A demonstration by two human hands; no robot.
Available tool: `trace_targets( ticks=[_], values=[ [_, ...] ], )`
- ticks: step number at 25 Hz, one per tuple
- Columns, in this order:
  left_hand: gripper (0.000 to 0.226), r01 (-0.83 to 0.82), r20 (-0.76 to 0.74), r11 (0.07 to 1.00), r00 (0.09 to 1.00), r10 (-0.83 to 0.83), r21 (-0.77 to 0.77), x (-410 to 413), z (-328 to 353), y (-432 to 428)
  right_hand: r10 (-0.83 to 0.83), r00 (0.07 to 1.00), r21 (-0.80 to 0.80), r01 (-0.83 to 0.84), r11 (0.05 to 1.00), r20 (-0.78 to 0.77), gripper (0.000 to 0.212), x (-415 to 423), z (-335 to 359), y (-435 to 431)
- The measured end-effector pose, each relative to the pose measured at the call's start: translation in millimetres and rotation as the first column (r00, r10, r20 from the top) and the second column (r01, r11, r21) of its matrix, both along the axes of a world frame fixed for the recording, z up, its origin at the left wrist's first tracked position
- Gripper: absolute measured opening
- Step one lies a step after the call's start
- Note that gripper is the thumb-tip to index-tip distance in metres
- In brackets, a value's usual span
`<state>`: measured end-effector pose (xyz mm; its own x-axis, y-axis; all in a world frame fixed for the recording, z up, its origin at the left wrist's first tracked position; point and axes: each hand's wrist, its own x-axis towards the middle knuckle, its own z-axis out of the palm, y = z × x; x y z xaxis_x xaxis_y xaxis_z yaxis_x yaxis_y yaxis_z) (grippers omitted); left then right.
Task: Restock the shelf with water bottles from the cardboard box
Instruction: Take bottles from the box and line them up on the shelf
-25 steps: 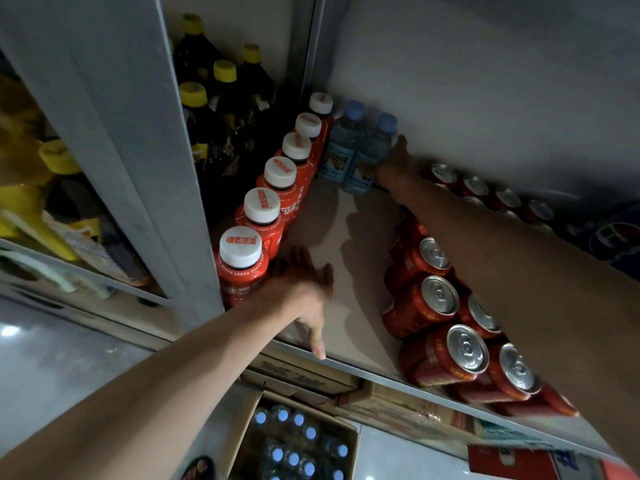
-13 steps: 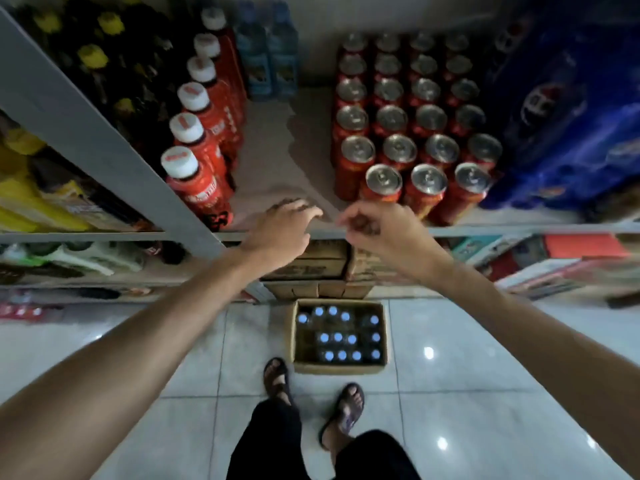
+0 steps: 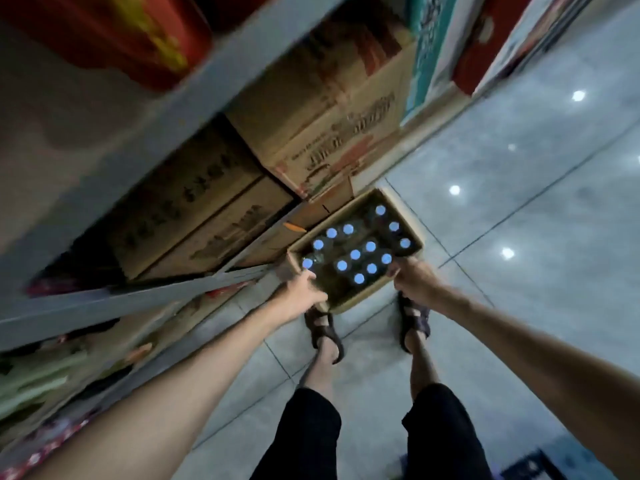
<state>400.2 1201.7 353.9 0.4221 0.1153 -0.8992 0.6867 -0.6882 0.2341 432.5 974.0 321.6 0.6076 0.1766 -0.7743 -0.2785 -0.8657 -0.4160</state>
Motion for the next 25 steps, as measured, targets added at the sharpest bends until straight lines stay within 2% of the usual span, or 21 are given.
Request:
trace_targets(
  ticks=[3, 6, 9, 11, 13, 16, 21, 23, 25],
  values=[
    [0.06, 0.032, -0.06, 0.999, 0.998, -0.03, 0.031, -6, -96, 3, 0.085, 0.996, -0.014, -0.085, 0.996, -0.026, 0.026, -30, -102, 16],
    [0.065, 0.062, -0.081, 0.994, 0.995, -0.055, 0.089, -16, -184, 11, 0.168, 0.983, -0.012, -0.167, 0.986, 0.077, 0.027, -43, -199, 44],
    [0.071, 0.102, -0.096, 0.984, 0.991, -0.089, 0.144, -26, -254, 29, 0.261, 0.95, 0.05, -0.274, 0.961, 0.173, 0.043, -46, -272, 83],
    [0.076, 0.057, -0.045, 0.981, 0.998, -0.05, 0.185, -31, -299, 44, 0.314, 0.905, 0.081, -0.35, 0.933, 0.288, 0.043, -41, -313, 113],
    [0.077, 0.007, -0.012, 0.975, 1.0, -0.005, 0.224, -31, -335, 53, 0.352, 0.874, 0.064, -0.394, 0.917, 0.335, 0.041, -34, -348, 141],
    [0.063, -0.045, 0.025, 0.959, 0.999, 0.039, 0.281, -27, -369, 62, 0.425, 0.819, 0.052, -0.479, 0.876, 0.385, 0.04, -25, -380, 176],
    [0.074, -0.072, 0.039, 0.966, 0.997, 0.064, 0.249, -26, -388, 82, 0.539, 0.74, 0.006, -0.591, 0.807, 0.401, 0.035, -24, -406, 208],
    [0.072, -0.052, 0.029, 0.974, 0.999, 0.046, 0.219, -24, -383, 91, 0.525, 0.728, -0.018, -0.578, 0.816, 0.441, 0.033, -25, -402, 211],
    [0.072, -0.004, 0.043, 0.975, 0.999, -0.005, 0.224, -22, -379, 97, 0.43, 0.783, 0.05, -0.503, 0.863, 0.448, 0.031, -31, -394, 207]
  ],
)
